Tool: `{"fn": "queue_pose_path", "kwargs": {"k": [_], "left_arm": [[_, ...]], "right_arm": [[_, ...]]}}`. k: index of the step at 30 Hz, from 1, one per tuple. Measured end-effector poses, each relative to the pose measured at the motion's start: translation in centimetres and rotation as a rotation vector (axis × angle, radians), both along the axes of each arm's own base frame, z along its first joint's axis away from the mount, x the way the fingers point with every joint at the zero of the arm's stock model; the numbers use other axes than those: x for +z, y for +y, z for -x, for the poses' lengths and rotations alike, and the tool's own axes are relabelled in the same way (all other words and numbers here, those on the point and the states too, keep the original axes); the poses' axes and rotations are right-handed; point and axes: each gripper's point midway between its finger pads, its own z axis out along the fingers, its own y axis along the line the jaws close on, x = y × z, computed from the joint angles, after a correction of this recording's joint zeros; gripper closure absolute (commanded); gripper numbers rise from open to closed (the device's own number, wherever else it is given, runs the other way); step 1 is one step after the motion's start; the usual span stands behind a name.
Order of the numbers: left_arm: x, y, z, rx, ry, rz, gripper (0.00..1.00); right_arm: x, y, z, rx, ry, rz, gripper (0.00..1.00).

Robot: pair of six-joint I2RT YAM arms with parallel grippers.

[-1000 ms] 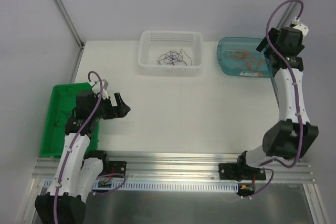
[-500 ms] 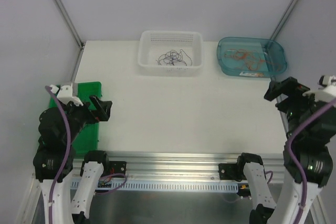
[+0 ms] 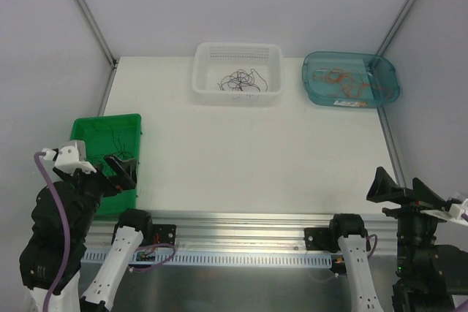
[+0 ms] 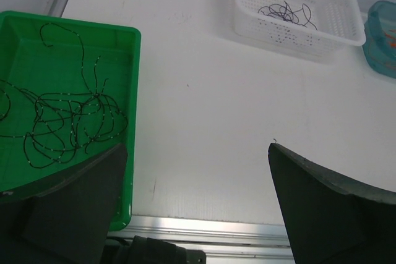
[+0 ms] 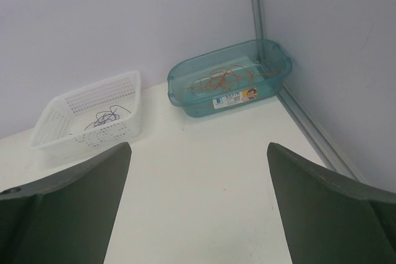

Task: Untangle the cables
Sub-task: Reset both arms

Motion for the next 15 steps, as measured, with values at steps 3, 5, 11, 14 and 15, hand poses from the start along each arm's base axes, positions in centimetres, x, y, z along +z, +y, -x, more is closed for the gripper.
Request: {"fn": "queue_pose_path", "kwargs": {"k": [3,5,11,14,15], "left_arm": [[0.4,0.2,1.1,-0.012,-0.042,0.009,0.01],[0.5,0.2,1.7,-0.023,-0.064,0.018,0.01],[0.0,0.7,3.6,-0.023,-0.144,0.05,0.01],[0.0,0.9,4.4,-0.022,-0.18,0.057,0.01],[0.0,1.0,4.6,-0.018,-0.193,0.06,0.01]], "right_arm": [[-0.5,0.0,1.0,0.019,-0.029,0.019,0.03],[-0.9,0.0,1.2,0.028,-0.026,0.032,0.03],[-2.6,-0.2,2.0,0.026,-0.006,0.076,0.03],[-2.8,-0.3,2.0,0.026,0.003,0.089,0.03],[-2.8,-0.3,2.0,0.025,0.004,0.095,0.03]]}}
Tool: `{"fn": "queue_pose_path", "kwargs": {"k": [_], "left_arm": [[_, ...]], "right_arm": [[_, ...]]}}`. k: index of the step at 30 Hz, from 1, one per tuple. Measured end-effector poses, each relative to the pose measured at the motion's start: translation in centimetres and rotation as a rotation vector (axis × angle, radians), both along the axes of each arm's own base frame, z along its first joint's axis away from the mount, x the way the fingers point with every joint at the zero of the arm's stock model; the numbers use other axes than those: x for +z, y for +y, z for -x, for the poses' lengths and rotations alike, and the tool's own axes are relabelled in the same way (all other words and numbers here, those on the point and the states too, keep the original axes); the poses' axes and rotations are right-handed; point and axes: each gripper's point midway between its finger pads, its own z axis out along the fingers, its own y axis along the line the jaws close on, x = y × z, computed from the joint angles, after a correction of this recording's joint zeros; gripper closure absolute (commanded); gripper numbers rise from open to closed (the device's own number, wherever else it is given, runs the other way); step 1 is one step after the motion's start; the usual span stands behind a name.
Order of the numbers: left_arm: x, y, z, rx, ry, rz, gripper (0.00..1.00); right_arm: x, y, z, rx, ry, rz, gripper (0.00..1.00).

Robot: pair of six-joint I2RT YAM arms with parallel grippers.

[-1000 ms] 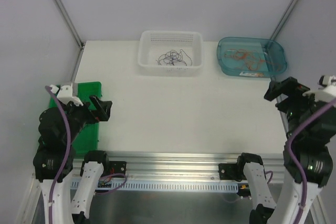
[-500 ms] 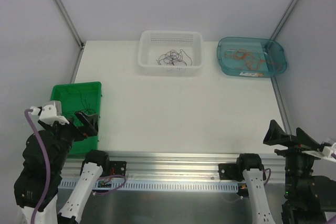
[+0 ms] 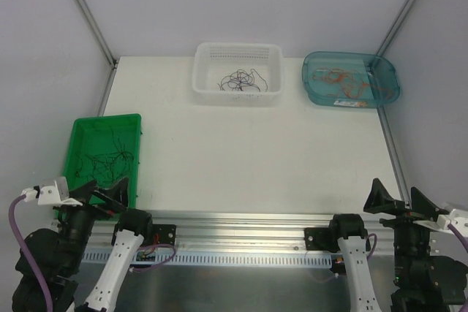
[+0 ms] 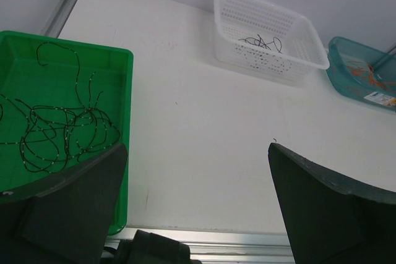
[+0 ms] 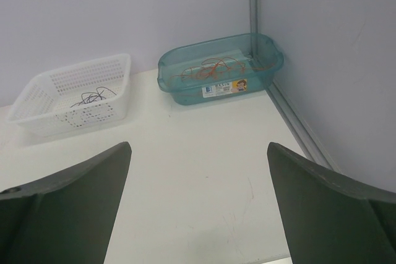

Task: Untangle the cables
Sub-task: Reset both arms

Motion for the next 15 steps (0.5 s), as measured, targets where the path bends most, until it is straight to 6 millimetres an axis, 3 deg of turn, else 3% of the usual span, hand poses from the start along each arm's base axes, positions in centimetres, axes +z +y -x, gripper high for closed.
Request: {"fn": "queue_pose_path", "kwargs": {"k": [8,15], "left_arm": [[1.3,1.5,2.0,0.059,-0.108,0.023,0.01],[2.0,2.3,2.0,0.105,-0.142,0.035,0.01]], "right_arm": [[-0.4,0.1,-0.4,0.006,0.016,0.009,0.03],[-0.4,0.1,-0.3,0.005,0.015,0.016,0.03]]}}
